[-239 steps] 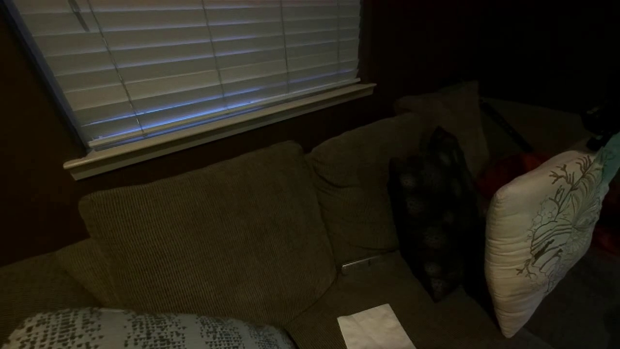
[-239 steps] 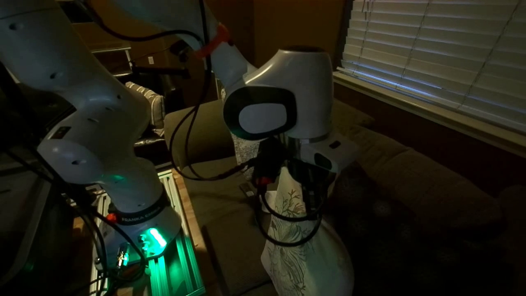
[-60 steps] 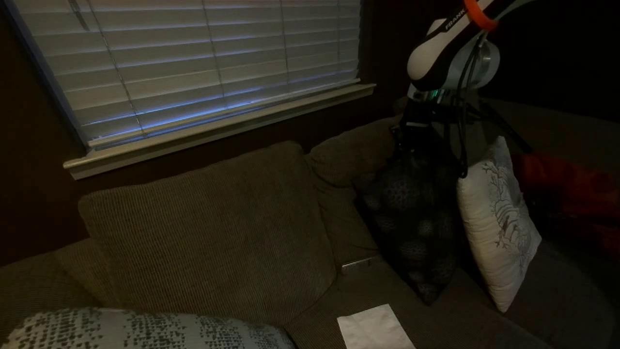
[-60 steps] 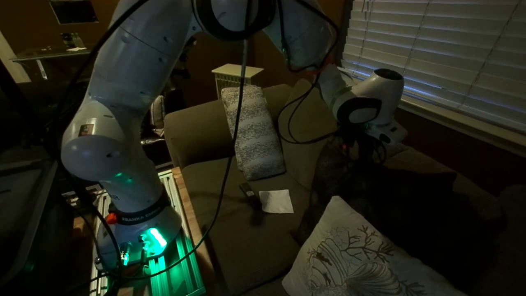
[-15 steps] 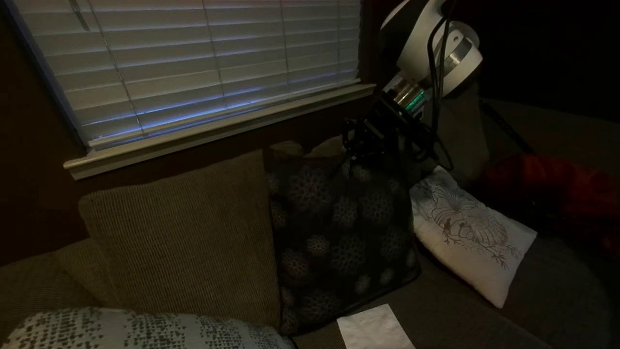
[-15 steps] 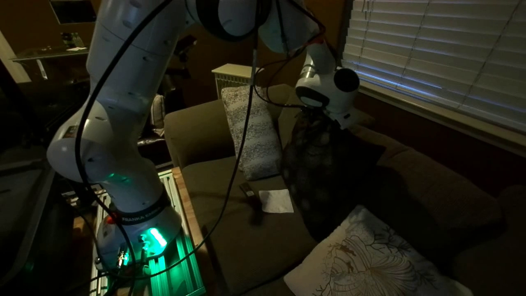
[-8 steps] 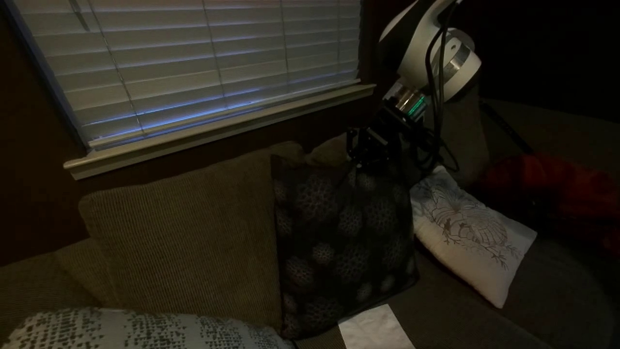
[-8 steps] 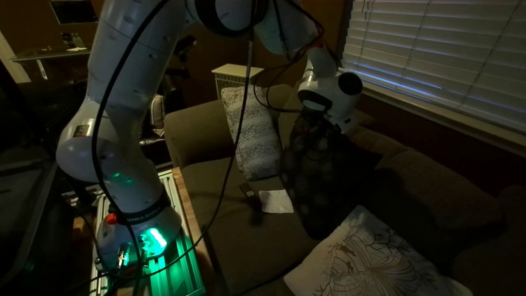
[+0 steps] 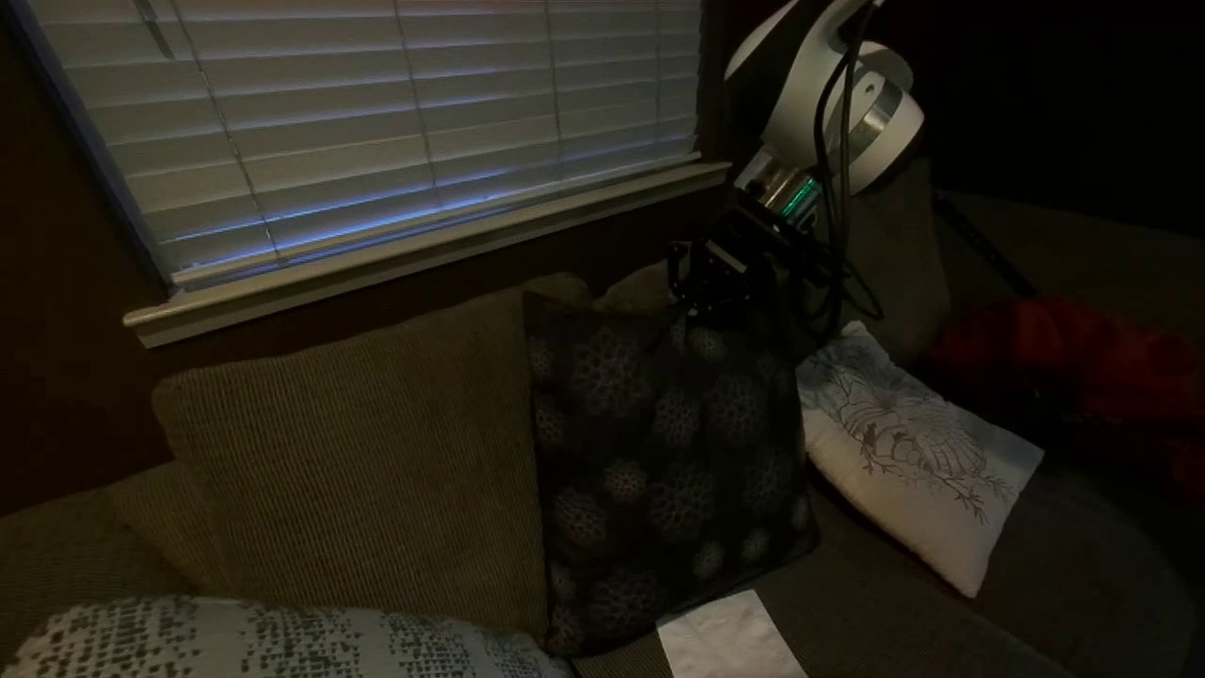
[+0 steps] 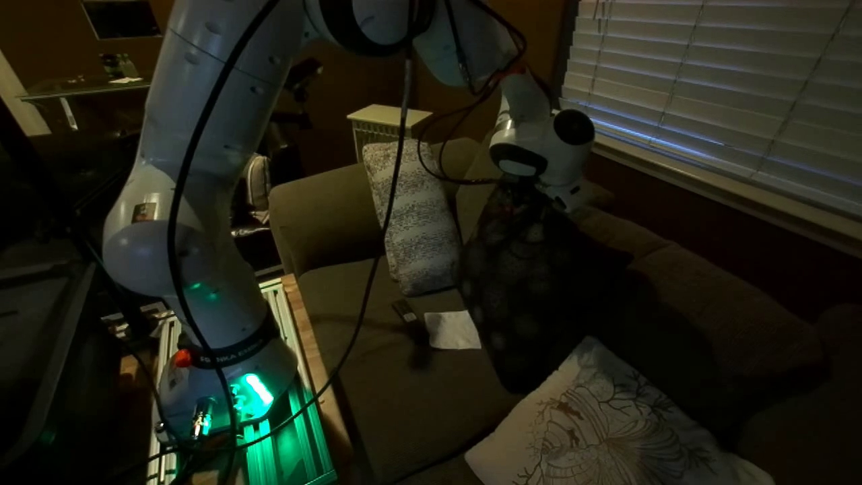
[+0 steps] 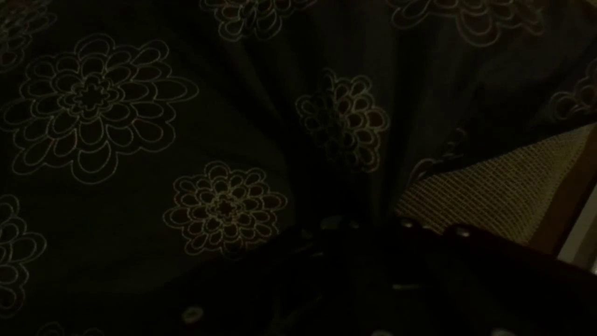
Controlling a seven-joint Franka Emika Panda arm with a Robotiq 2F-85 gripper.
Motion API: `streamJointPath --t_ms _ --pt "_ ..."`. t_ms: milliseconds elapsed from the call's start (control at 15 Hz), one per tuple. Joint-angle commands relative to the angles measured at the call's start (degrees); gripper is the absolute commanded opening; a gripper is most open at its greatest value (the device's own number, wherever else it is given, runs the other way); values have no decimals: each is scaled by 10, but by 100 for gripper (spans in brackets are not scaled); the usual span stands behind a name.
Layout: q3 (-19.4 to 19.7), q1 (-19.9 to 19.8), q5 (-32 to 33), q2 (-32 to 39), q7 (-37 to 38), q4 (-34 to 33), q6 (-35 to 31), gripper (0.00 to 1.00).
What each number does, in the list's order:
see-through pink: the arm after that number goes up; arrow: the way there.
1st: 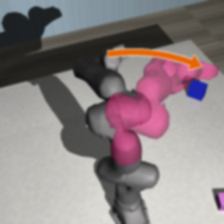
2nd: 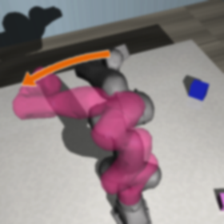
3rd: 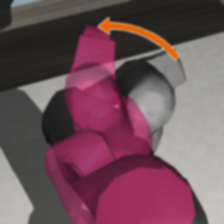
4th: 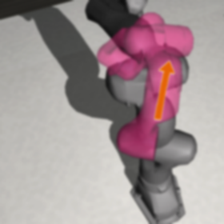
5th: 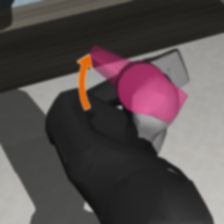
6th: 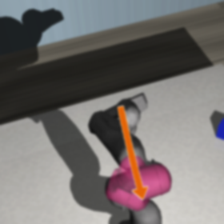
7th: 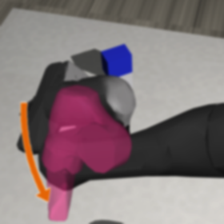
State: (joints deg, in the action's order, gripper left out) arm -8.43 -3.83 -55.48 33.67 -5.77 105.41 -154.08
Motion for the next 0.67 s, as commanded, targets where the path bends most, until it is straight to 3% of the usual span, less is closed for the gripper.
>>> streamJointPath --t_ms 0,600 --pt "16 19 29 1 14 -35 -5 2" --pt "34 37 153 -7 54 -26 -6 2"
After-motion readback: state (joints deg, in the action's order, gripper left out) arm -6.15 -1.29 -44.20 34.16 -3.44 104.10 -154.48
